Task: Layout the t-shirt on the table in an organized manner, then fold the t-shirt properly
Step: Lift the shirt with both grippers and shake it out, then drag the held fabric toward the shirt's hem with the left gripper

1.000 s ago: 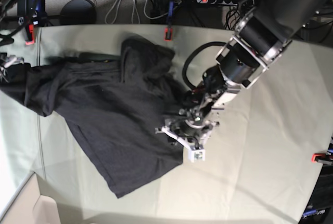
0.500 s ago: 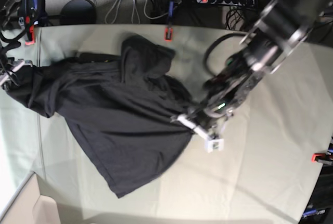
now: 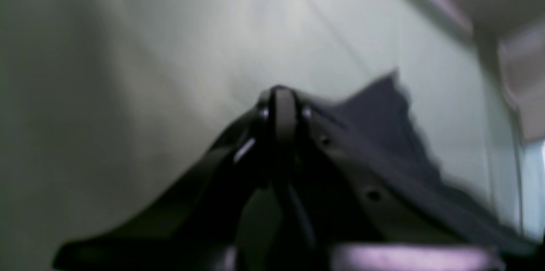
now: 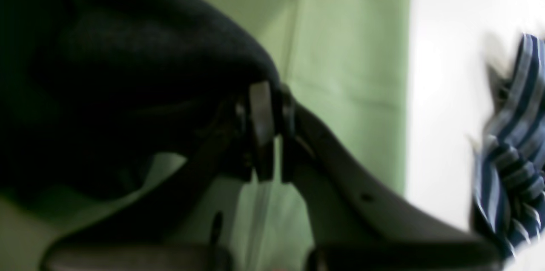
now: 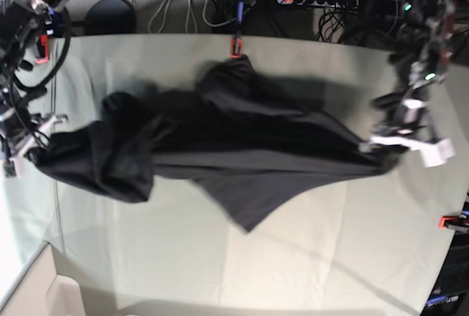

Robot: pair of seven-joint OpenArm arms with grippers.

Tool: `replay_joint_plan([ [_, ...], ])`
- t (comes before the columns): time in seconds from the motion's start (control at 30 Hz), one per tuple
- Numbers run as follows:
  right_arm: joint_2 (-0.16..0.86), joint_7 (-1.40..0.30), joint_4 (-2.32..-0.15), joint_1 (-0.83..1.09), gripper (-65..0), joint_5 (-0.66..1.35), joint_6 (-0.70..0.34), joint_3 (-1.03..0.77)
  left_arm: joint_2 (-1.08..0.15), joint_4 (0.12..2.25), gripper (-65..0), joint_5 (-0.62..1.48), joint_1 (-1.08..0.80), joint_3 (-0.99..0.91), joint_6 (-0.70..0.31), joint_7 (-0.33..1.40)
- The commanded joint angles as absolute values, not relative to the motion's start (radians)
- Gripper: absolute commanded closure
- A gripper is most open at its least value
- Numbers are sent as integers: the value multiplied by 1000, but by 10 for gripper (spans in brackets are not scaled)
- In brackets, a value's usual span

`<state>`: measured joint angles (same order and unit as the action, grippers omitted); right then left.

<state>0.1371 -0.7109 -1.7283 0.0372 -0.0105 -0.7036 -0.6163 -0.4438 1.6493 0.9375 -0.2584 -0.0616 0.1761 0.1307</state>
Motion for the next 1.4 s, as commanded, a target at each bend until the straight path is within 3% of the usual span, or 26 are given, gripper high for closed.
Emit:
replay_joint_plan([
  [0.0, 156, -688, -1738, 22, 0, -7, -698, -605, -453, 1690, 0, 937, -288, -105, 176, 105],
  [0.23, 154, -696, -1741, -30, 0, -8, -698, -575, -432, 1804, 0, 938, -450, -157, 174, 105],
  [0.63, 154, -688, -1735, -24, 0, -7, -698, -805, -398, 1810, 0, 928, -549, 77, 174, 107],
  [0.8, 154, -688, -1735, 30, -8, -7, -698, -820, -398, 1811, 0, 928, -532, 154, 174, 107],
  [1.1, 154, -688, -1735, 84, -322, -5, -698, -825, -404, 1834, -2, 928, -475, 249, 177, 108],
  [1.23, 151, -688, -1742, 99, -362, -5, -698, -826, -453, 1834, -92, 935, -455, 282, 179, 108],
  [1.37, 150, -688, -1742, 107, -362, -4, -698, -826, -490, 1840, -271, 931, -452, 292, 180, 107],
])
